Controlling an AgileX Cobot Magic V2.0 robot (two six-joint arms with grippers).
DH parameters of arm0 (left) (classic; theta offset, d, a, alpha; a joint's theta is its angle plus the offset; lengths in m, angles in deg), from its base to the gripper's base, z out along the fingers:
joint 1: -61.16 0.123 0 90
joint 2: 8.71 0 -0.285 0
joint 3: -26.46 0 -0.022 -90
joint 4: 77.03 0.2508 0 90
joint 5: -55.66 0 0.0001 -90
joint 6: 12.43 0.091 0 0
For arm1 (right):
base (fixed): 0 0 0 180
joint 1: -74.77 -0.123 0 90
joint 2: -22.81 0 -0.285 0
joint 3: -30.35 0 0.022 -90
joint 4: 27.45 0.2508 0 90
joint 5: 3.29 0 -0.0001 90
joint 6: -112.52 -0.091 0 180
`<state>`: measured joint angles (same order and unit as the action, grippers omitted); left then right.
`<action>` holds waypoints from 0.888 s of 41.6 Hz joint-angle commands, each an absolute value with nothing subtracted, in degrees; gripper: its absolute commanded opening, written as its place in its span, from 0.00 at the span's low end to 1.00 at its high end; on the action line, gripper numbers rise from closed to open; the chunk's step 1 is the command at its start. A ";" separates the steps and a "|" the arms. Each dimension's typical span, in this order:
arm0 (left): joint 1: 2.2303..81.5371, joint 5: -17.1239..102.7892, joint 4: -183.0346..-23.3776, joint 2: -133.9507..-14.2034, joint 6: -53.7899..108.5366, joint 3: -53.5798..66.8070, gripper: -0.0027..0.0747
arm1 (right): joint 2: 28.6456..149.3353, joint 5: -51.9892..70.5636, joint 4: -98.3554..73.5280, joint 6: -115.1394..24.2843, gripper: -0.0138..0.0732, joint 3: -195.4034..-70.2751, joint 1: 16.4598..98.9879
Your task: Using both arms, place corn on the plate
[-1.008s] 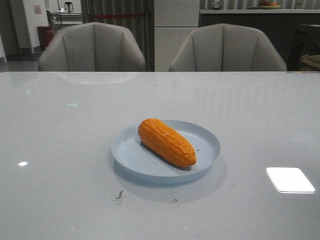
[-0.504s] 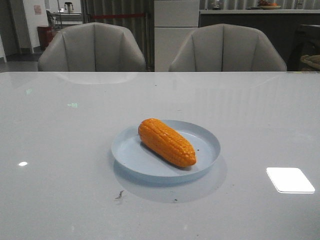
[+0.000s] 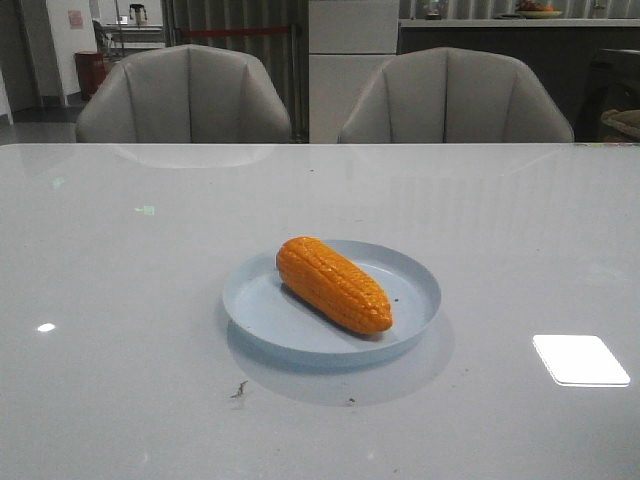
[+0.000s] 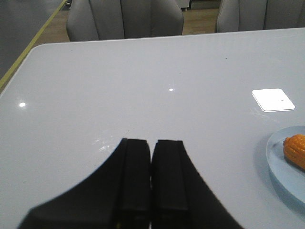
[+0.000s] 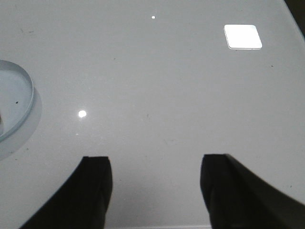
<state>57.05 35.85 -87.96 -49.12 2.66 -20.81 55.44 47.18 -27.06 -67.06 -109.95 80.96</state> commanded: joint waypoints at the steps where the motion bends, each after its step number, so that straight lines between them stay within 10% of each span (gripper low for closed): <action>1: 57.02 40.44 -88.59 -49.14 2.19 -19.12 0.16 | 55.76 42.92 -26.86 -66.99 0.74 -111.39 81.14; 37: 57.02 58.46 -80.72 -29.00 -7.26 -38.23 0.16 | 55.76 42.92 -26.86 -66.99 0.74 -111.39 81.14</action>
